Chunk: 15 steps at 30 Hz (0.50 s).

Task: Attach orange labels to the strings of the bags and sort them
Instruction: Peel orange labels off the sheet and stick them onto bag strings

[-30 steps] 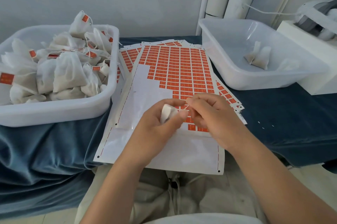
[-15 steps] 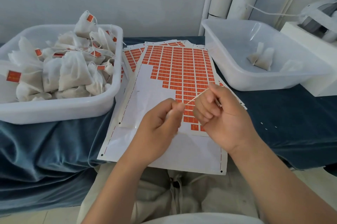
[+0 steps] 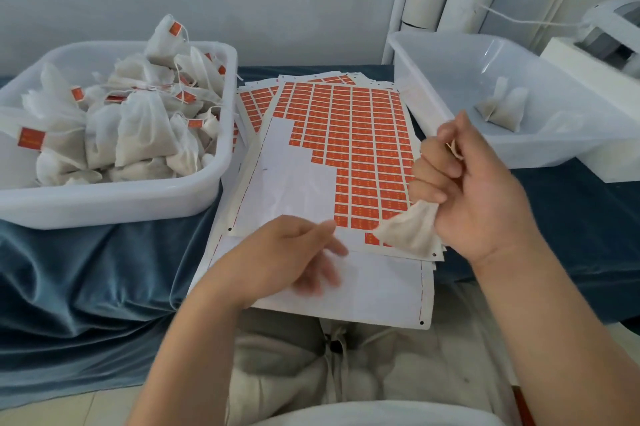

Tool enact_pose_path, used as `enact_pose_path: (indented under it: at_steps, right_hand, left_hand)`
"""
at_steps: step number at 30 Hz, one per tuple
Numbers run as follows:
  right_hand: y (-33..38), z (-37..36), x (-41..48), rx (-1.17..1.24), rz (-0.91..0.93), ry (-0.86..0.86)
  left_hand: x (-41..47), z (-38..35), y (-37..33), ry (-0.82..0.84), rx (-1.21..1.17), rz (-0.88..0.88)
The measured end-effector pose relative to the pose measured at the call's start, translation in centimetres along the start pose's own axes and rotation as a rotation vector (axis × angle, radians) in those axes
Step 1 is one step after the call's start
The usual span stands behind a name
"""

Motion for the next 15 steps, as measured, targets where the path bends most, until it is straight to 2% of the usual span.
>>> enact_pose_path:
  at_steps: [2,3,4,7,10,13,15]
  right_hand:
    - [0.3,1.3,0.2,-0.537,0.195,-0.144]
    - [-0.1,1.6,0.3,-0.819,0.256,-0.206]
    - [-1.0,1.8,0.6,-0.999,0.272,-0.221]
    - [-3.2,1.9,1.7,-1.188,0.271,-0.186]
    - [-3.5,2.8,2.8,-1.212,0.249,-0.178]
    - [-4.4,3.3,3.2,-1.268,0.254,-0.112]
    - [-5.3,3.2,3.1,-1.410,0.329,-0.059]
  left_hand:
    - [-0.4,0.5,0.8,0.123,0.071,0.059]
    - [-0.4,0.8,1.1,0.139,0.071,0.082]
    - [-0.4,1.1,1.5,0.134,0.054,0.098]
    - [-0.6,1.9,2.0,0.172,-0.040,0.104]
    - [-1.1,1.9,2.3,0.272,-0.008,0.078]
    - [-0.5,0.9,2.5,0.249,0.278,0.008]
    - [0.7,0.2,2.0,0.047,0.573,-0.108]
Point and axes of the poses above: each hand's wrist, its own x-axis towards the middle knuckle, its own z-axis out of the back of the hand, y = z × x, the point moved 6 cm from there along x, towards the middle knuckle, and after that the axes turned 14 degrees about -y, right-handed, at the moved point
